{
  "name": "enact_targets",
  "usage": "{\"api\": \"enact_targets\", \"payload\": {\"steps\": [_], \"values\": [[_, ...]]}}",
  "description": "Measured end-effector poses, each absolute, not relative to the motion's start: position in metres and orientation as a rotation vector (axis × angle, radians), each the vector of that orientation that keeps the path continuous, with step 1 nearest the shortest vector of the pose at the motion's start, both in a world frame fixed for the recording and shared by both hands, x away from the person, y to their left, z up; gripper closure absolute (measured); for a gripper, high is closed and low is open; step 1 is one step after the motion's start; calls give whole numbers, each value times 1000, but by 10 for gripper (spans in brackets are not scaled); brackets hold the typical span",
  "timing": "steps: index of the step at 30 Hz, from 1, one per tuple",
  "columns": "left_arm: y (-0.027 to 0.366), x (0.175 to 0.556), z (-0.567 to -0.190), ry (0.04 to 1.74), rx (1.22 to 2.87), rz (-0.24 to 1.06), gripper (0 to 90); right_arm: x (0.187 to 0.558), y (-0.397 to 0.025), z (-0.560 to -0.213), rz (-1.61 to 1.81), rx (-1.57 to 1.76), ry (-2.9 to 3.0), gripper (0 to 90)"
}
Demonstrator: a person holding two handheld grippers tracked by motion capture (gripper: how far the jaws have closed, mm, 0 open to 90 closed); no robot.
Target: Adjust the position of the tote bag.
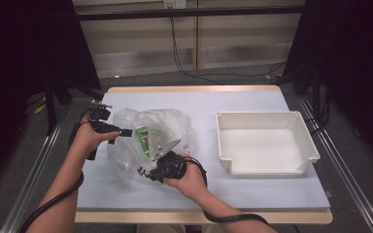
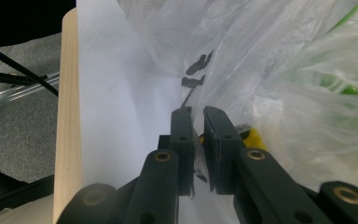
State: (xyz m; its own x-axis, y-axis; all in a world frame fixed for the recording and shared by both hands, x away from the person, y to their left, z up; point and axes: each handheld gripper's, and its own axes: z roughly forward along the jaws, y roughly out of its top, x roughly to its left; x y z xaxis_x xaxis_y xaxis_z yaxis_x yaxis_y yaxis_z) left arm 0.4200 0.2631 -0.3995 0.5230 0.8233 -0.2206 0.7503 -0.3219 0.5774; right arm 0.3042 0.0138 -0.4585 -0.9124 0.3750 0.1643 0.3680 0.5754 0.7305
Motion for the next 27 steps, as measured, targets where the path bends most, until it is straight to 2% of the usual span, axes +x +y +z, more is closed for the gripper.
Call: {"api": "enact_targets", "payload": {"steps": [15,27], "values": [[262,396,-384,1234,2120,151,87,308,30,-463,1288,712,2802,873],[260,383,-384,1200,2110,151,123,314,49,-469,1293,736,2824,893]]}}
